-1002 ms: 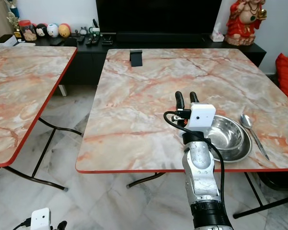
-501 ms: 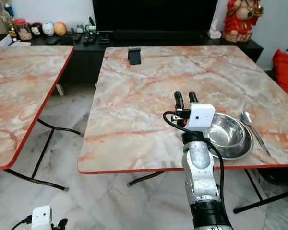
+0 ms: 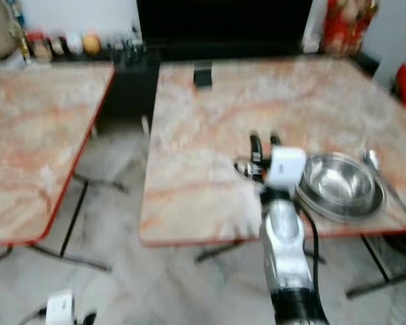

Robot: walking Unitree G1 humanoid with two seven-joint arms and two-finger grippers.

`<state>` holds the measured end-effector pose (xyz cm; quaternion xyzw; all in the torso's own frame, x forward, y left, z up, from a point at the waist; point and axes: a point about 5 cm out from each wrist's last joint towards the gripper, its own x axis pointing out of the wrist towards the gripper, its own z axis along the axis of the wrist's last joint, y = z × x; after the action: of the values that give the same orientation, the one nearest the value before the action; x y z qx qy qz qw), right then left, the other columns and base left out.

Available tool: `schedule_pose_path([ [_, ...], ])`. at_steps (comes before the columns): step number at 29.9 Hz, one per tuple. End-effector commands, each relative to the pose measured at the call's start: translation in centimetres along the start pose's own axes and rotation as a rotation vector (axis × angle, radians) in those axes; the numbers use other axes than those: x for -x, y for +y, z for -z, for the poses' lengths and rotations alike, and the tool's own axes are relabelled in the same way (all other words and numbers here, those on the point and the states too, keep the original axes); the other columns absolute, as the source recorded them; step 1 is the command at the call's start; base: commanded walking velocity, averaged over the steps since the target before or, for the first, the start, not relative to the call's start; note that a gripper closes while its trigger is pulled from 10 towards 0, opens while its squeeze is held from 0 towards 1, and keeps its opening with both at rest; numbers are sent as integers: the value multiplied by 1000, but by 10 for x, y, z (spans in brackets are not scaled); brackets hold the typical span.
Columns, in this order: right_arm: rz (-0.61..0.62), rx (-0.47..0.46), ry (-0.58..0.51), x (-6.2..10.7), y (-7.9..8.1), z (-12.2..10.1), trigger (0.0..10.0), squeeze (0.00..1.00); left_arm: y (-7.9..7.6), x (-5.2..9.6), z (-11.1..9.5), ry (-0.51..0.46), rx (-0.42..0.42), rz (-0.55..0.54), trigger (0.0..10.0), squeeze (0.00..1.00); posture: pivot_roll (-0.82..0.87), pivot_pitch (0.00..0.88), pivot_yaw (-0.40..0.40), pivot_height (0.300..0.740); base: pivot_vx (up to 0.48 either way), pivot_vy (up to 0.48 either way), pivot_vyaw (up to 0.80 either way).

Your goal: Setting the table

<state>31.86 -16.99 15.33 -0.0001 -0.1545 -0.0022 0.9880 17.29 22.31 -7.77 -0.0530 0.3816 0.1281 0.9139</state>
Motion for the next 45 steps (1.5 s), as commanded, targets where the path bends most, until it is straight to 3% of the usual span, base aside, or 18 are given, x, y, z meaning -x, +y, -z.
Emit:
schedule_pose_path([
  [1, -20, -24, -17, -3, 9, -4, 10000, 0, 8, 2, 6, 25, -14, -17, 10000, 0, -107, 0, 23, 719, 0, 480, 0],
  [45, -20, -19, -14, -5, 9, -5, 10000, 0, 5, 1, 2, 11, -10, -14, 10000, 0, -106, 0, 17, 719, 0, 480, 0],
])
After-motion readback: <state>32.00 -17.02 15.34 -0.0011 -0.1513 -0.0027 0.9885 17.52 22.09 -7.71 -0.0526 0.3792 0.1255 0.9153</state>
